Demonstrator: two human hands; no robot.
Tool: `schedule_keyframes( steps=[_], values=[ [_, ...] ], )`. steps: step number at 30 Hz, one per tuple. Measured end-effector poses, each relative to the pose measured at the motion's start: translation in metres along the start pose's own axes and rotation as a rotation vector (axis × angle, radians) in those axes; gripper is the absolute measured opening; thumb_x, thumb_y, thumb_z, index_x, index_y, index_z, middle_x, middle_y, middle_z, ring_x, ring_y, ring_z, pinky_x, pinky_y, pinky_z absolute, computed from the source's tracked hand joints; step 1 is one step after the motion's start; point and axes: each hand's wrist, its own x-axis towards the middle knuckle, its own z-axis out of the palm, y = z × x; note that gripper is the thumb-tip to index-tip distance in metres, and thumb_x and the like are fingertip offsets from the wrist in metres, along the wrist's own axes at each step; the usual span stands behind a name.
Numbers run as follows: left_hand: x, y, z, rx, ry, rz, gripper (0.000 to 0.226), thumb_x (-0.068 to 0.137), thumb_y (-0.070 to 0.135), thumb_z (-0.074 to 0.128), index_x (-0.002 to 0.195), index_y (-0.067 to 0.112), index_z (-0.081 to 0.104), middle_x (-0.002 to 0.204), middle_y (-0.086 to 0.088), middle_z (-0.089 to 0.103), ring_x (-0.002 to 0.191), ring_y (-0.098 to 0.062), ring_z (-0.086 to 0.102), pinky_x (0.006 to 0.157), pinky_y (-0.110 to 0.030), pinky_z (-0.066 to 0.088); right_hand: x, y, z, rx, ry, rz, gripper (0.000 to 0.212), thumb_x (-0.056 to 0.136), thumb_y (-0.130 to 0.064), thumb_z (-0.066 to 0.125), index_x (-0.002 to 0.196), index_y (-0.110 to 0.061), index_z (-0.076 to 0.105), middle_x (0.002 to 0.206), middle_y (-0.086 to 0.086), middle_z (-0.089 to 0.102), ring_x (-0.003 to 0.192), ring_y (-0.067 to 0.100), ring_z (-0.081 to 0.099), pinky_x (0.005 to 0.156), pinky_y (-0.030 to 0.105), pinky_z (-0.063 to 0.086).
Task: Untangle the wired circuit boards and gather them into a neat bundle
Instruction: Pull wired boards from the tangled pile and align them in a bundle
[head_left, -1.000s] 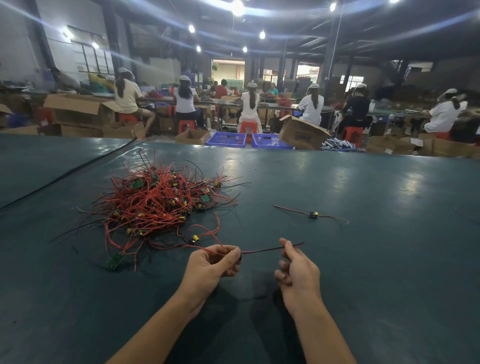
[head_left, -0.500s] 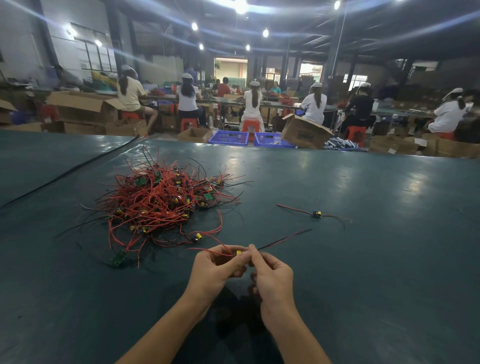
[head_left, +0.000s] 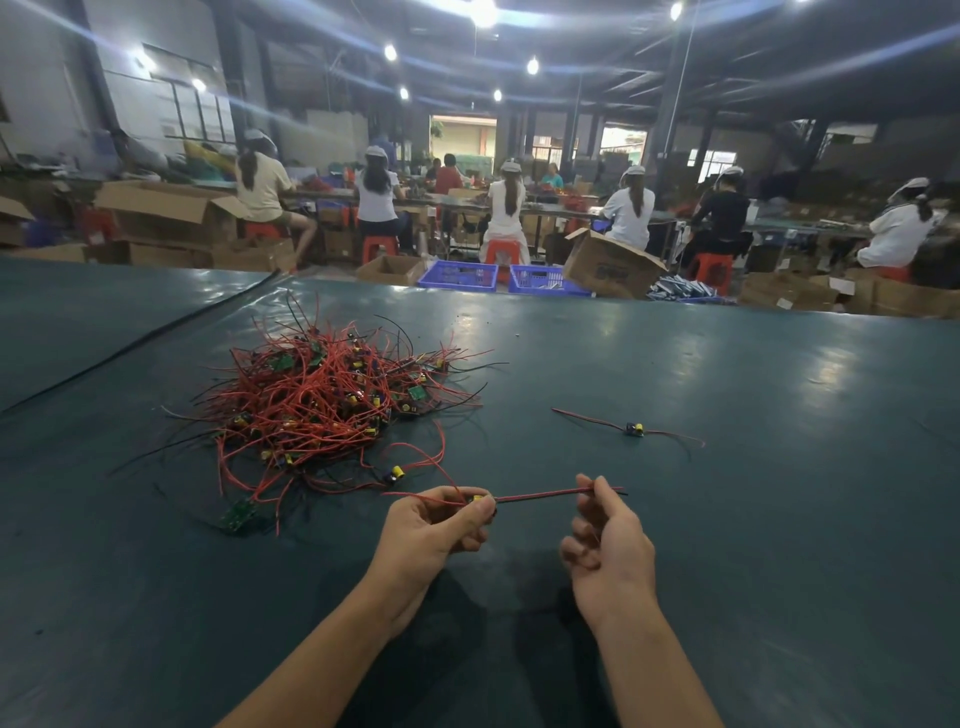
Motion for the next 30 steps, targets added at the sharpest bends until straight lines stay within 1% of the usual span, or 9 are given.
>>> schedule_keyframes(
  steps=[6,8,12,17,19,21,24,27,30],
  values=[
    [0.003,0.005,0.002,-0.304,0.124,-0.094,0.023,0.067,0.017,0.074,0.085,0.004,0.07,0.07,-0.003,0.068,0.053,-0.006,0.061,0.05,-0.014,0.052,-0.008,0.004,0.004,-0.051,-0.091,-0.15,0.028,0.094,-0.025,0.061,0.074,-0.013,0.077,0.063,-0.004,0.057,0.045,0.006,0.036,0.035,0.018,0.026],
    [0.004,0.006,0.001,-0.386,0.134,-0.095,0.02,0.071,0.02,0.071,0.085,0.006,0.071,0.068,-0.001,0.067,0.053,-0.006,0.06,0.048,-0.015,0.052,-0.013,0.005,0.004,-0.038,-0.181,-0.19,0.032,0.089,-0.039,0.062,0.079,-0.014,0.079,0.065,-0.002,0.06,0.046,0.007,0.04,0.037,0.018,0.028],
    [0.008,0.007,-0.005,-0.433,0.139,-0.101,0.025,0.087,0.027,0.06,0.094,0.008,0.076,0.069,0.001,0.063,0.056,-0.007,0.056,0.05,-0.019,0.05,-0.015,0.008,0.001,-0.02,-0.288,-0.162,0.068,0.074,-0.069,0.05,0.096,-0.011,0.078,0.068,0.0,0.063,0.047,0.008,0.042,0.039,0.019,0.032],
    [0.007,0.006,-0.003,-0.385,-0.045,-0.202,0.035,0.077,0.031,0.064,0.1,0.006,0.074,0.067,-0.002,0.058,0.05,-0.01,0.051,0.048,-0.021,0.047,-0.018,0.028,0.01,-0.411,-0.321,-0.133,0.046,0.074,-0.053,0.066,0.077,-0.008,0.078,0.057,-0.005,0.054,0.041,0.006,0.034,0.037,0.018,0.026],
    [0.005,0.007,0.001,-0.301,-0.094,-0.244,0.043,0.073,0.028,0.066,0.111,0.008,0.066,0.066,-0.004,0.061,0.049,-0.012,0.054,0.047,-0.023,0.048,-0.024,0.034,0.014,-0.494,-0.394,-0.147,0.047,0.066,-0.054,0.071,0.07,-0.008,0.075,0.057,-0.001,0.058,0.042,0.008,0.044,0.039,0.018,0.035],
    [0.003,0.007,0.0,-0.261,-0.119,-0.27,0.054,0.067,0.028,0.069,0.118,0.011,0.06,0.07,-0.006,0.063,0.054,-0.014,0.057,0.051,-0.025,0.05,-0.027,0.037,0.017,-0.501,-0.449,-0.147,0.037,0.071,-0.048,0.072,0.07,-0.012,0.077,0.06,0.003,0.067,0.049,0.01,0.058,0.045,0.019,0.045],
    [-0.001,0.009,-0.002,-0.226,-0.164,-0.267,0.067,0.061,0.032,0.076,0.123,0.014,0.058,0.073,-0.003,0.064,0.056,-0.013,0.053,0.052,-0.022,0.048,-0.027,0.037,0.017,-0.425,-0.404,-0.074,0.024,0.074,-0.041,0.072,0.067,-0.018,0.077,0.048,-0.004,0.05,0.037,0.006,0.042,0.036,0.017,0.031],
    [0.0,0.01,0.001,-0.205,-0.138,-0.281,0.067,0.059,0.035,0.076,0.121,0.014,0.06,0.067,-0.004,0.062,0.05,-0.012,0.052,0.047,-0.022,0.047,-0.024,0.036,0.017,-0.339,-0.365,-0.027,0.018,0.081,-0.032,0.073,0.068,-0.019,0.075,0.051,-0.004,0.042,0.039,0.006,0.033,0.037,0.018,0.026],
    [-0.001,0.009,0.003,-0.279,-0.1,-0.333,0.052,0.069,0.032,0.071,0.118,0.015,0.064,0.064,-0.005,0.059,0.045,-0.012,0.054,0.045,-0.022,0.046,-0.025,0.037,0.02,-0.301,-0.29,-0.109,0.025,0.088,-0.023,0.069,0.064,-0.019,0.074,0.055,-0.001,0.051,0.037,0.005,0.037,0.034,0.017,0.029]
  ],
)
